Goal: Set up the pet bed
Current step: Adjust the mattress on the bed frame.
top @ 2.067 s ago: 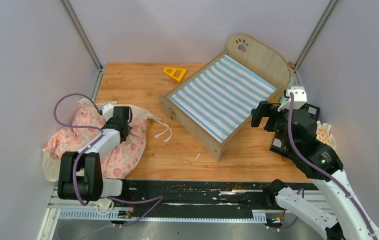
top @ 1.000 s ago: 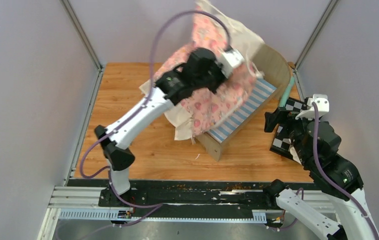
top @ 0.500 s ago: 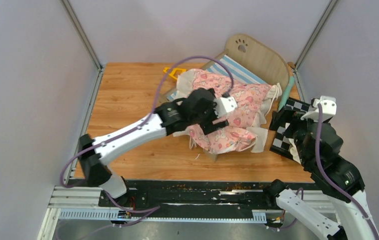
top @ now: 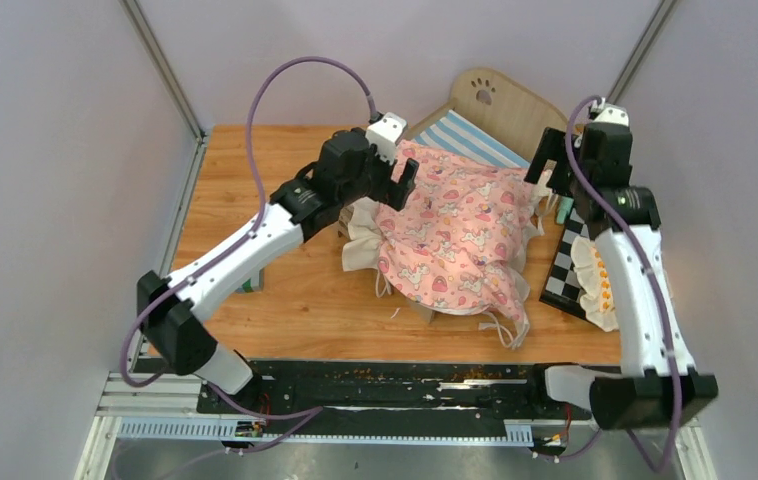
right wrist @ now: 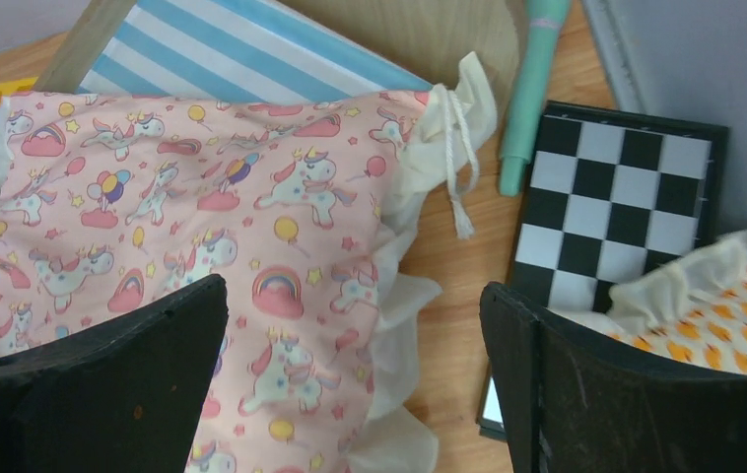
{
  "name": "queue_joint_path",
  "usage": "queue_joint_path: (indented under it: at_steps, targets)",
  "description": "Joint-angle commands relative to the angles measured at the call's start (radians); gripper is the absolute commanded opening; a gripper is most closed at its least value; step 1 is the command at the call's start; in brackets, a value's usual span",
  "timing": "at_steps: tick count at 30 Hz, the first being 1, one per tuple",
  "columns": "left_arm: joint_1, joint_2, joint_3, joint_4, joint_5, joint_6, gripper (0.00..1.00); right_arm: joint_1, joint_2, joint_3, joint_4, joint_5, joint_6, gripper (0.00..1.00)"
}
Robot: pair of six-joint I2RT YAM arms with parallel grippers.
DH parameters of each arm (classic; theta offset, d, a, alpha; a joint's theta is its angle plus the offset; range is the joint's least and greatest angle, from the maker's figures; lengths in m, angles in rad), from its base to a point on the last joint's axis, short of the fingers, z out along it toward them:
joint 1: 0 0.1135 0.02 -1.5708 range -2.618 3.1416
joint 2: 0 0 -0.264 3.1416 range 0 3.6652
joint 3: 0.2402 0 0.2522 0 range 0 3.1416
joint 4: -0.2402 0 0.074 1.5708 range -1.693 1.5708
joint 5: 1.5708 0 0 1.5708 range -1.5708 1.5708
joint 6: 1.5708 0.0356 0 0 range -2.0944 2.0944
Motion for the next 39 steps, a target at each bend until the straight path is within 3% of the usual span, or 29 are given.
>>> queue_joint_path:
  at_steps: [1,6,9,13,18,27,30,35,37,39]
  targets:
    - [0.020,0.121,0.123,0.015,0.017,-0.121,1.00,-0.150,0.227,0.125,0.043,-0.423,0.029,1.00]
    - [0.020,0.148,0.089,0.019,-0.013,-0.168,1.00,-0.141,0.484,0.289,0.046,-0.588,-0.046,1.00]
    - [-0.003,0.077,-0.034,0.064,-0.031,-0.189,1.00,-0.080,0.568,0.367,0.017,-0.640,-0.160,1.00]
    - [-0.106,-0.028,-0.132,0.092,-0.169,-0.165,1.00,0.021,0.672,0.436,-0.016,-0.633,-0.297,1.00]
    - [-0.227,0.001,-0.159,0.055,-0.322,-0.117,1.00,0.085,0.777,0.433,-0.028,-0.605,-0.354,1.00]
    - [-0.290,0.134,-0.220,0.125,-0.283,-0.151,1.00,0.123,0.912,0.399,-0.102,-0.526,-0.356,0.92]
    - [-0.291,0.162,-0.241,0.160,-0.255,-0.158,1.00,0.121,0.921,0.369,-0.094,-0.525,-0.350,0.80]
    - [-0.292,0.220,-0.236,0.178,-0.223,-0.156,0.99,0.122,0.896,0.334,-0.053,-0.598,-0.310,0.46]
    - [-0.292,0.238,-0.219,0.166,-0.212,-0.153,0.87,0.122,0.875,0.337,-0.041,-0.624,-0.290,0.30]
    - [-0.291,0.246,-0.200,0.146,-0.212,-0.155,0.65,0.120,0.848,0.350,-0.031,-0.615,-0.260,0.18]
